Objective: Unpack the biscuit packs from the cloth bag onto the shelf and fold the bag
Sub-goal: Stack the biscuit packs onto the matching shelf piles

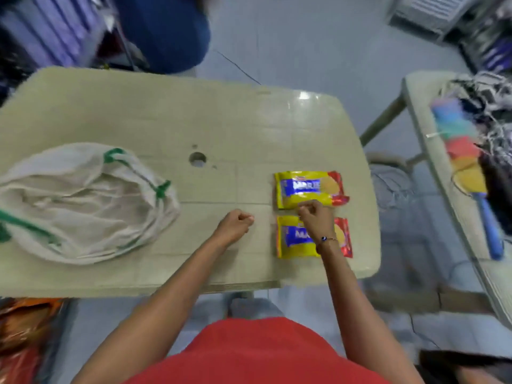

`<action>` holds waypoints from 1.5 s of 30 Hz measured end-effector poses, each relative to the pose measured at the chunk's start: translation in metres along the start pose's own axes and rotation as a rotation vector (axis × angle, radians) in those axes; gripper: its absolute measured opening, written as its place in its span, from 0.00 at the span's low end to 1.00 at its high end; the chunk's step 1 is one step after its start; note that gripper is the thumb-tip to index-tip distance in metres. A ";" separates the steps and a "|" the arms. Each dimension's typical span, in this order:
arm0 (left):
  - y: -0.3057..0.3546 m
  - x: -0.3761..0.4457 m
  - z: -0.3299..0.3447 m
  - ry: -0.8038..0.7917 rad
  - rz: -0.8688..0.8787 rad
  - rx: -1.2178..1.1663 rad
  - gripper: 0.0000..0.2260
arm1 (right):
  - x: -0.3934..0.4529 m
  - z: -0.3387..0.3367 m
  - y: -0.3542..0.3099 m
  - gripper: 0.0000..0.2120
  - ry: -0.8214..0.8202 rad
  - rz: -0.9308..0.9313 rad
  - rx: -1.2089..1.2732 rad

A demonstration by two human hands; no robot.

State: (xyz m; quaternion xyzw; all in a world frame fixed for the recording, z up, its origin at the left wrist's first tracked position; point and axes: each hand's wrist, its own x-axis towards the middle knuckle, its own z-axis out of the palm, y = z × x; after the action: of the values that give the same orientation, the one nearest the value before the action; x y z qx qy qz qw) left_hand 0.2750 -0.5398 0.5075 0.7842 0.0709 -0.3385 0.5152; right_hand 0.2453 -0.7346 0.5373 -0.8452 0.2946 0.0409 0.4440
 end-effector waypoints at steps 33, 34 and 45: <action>0.101 0.078 0.063 0.055 -0.029 -0.384 0.20 | 0.117 -0.100 0.029 0.19 -0.077 0.177 0.219; 0.101 0.078 0.062 0.047 -0.030 -0.412 0.20 | 0.116 -0.102 0.027 0.19 -0.088 0.180 0.220; 0.086 0.082 0.066 -0.118 -0.180 -0.451 0.35 | 0.115 -0.106 0.040 0.21 -0.392 0.318 0.417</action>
State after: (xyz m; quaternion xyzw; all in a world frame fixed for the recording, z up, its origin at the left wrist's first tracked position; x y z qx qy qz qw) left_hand 0.3463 -0.6549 0.5075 0.6188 0.1842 -0.4038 0.6482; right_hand 0.2980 -0.8866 0.5340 -0.6556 0.3339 0.2106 0.6437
